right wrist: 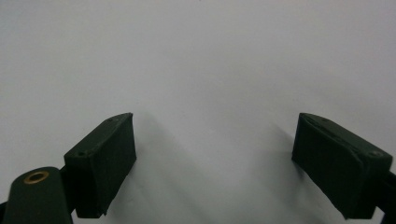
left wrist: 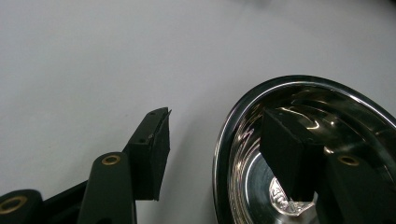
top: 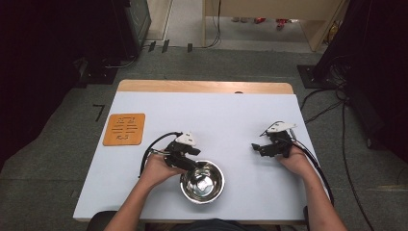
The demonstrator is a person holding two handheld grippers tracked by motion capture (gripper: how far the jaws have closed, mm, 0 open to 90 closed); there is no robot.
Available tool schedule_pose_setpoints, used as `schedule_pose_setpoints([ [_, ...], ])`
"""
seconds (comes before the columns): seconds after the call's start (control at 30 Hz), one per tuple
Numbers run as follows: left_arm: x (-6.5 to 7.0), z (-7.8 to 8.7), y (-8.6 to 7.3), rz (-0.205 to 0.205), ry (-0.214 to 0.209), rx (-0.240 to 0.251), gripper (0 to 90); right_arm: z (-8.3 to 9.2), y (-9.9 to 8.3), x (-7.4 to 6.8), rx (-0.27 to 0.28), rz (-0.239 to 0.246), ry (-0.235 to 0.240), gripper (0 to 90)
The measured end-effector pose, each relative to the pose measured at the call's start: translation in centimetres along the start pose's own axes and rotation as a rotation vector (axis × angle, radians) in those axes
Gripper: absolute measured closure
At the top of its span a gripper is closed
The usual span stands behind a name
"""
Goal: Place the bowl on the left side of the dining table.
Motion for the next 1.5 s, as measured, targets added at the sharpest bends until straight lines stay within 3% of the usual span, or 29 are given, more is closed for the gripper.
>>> schedule_pose_setpoints([
  [0.43,0.5,-0.9,-0.6,-0.042,-0.012,-0.059,53.2,0.0,0.0,0.0,0.000,0.000,0.000,13.0],
  [0.97,0.8,-2.2,-1.4,-0.027,-0.052,-0.110,60.9,0.0,0.0,0.0,0.000,0.000,0.000,13.0],
  [1.5,0.9,-2.0,-1.4,-0.009,-0.091,-0.131,70.4,0.0,0.0,0.0,0.000,0.000,0.000,13.0],
])
Point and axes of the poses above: each handheld gripper's, and its own axes: z roughly backward along the jaws, y roughly out of its top, x roughly to its right, the point moved 7 cm from there along -z, roughly forward along the jaws, and after that the axes turned 4 degrees about -z, right-handed, at the moved point
